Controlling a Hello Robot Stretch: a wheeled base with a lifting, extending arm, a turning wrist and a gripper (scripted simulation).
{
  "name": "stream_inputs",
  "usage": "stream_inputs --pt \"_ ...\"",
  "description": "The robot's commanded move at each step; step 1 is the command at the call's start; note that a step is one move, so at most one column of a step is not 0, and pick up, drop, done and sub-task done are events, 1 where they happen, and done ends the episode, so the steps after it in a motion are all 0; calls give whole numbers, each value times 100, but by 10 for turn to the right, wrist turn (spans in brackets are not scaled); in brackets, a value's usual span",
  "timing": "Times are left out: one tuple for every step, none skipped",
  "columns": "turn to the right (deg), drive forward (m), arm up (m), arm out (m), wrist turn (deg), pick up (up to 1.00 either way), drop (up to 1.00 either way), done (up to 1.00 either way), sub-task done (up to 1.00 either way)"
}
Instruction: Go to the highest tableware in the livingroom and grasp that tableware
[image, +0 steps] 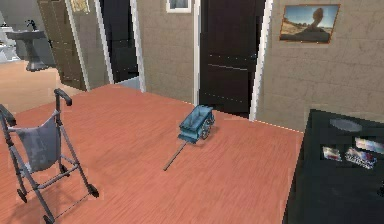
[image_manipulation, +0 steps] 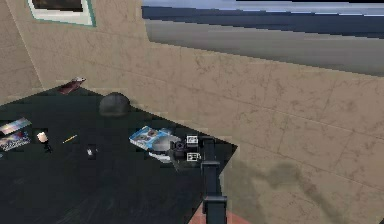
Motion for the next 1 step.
stream_inputs --pt "0 0 0 0 0 0 0 100 0"
